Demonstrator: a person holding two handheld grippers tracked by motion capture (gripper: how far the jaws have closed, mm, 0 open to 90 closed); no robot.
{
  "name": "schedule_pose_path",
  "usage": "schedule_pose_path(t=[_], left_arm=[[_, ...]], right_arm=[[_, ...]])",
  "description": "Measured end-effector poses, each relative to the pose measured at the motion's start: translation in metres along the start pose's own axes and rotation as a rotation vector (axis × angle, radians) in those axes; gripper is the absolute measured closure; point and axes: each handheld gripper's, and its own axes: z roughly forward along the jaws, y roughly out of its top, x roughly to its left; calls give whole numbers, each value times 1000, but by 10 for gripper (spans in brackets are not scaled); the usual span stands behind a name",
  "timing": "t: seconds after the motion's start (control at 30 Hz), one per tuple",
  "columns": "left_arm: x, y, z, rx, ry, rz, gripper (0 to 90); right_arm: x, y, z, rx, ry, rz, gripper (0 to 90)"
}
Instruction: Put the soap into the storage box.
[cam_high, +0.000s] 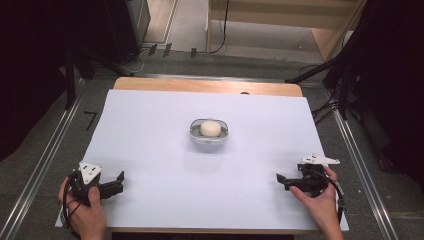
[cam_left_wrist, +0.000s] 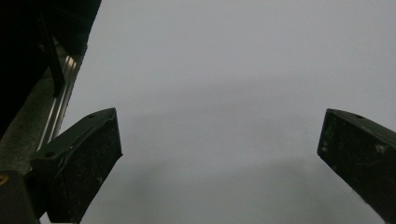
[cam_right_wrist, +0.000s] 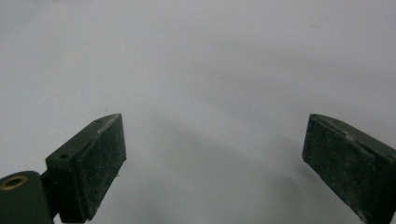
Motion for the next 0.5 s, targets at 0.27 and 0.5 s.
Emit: schedule_pose_path(t=[0.27, 0.5], left_arm=[[0, 0, 0, 1, 0, 1, 1], [0, 0, 0, -1, 1, -6, 1]], right_arm=[[-17, -24, -16, -11, -11, 7, 29], [-34, -38, -35, -44, -36, 45, 30]])
